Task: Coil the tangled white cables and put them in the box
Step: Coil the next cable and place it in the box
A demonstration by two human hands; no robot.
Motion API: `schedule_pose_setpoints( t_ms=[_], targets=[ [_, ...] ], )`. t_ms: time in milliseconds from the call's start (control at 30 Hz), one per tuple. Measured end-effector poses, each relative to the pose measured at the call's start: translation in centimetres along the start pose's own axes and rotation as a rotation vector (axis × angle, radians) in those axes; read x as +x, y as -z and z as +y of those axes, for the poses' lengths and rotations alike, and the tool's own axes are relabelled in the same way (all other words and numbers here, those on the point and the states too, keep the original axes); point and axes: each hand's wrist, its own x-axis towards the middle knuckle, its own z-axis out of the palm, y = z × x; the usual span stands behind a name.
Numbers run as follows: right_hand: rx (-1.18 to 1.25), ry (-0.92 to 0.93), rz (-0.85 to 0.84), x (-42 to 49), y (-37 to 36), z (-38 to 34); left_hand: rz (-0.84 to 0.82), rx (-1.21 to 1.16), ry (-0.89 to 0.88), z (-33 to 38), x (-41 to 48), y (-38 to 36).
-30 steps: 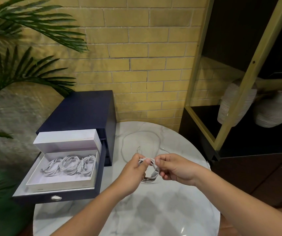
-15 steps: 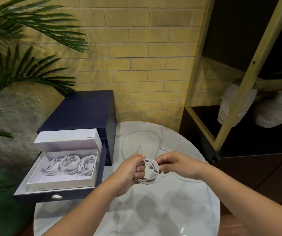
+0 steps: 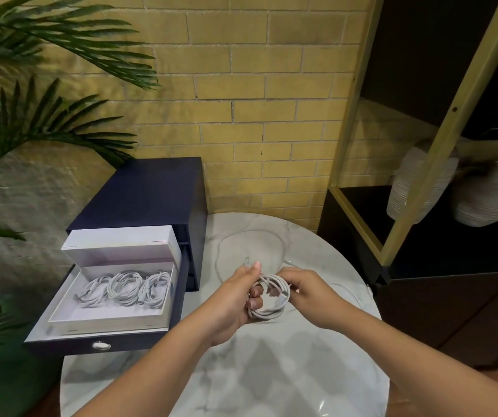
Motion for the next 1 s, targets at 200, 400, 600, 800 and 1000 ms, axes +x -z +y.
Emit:
schedule_pose_setpoints(
  t_ms=[200,400,600,800,1000],
  targets=[
    [-0.199,0.07,-0.042,0.7,-0.2,1.1,-0.041,0.07,-0.027,0.2,-0.4,-0.8],
    [-0.341,0.193,-0.083,1.7,0.7,0.4,-0.05,0.055,-0.053,0.8,-0.9,-1.4],
    [-0.417,0.188,-0.152,2.4,2.1,-0.7,-0.056,0.202,-0.068,1.1,-1.0,-0.7],
    [-0.404,-0.046,-0.267,2.8,4.9,-3.0,0.069,0.507,-0.168,0.6,-0.3,1.0],
    [0.037,-0.326,-0.331,2.1,5.3,-3.8,0.211,0.632,-0.213,-0.5,0.0,1.5]
  ],
)
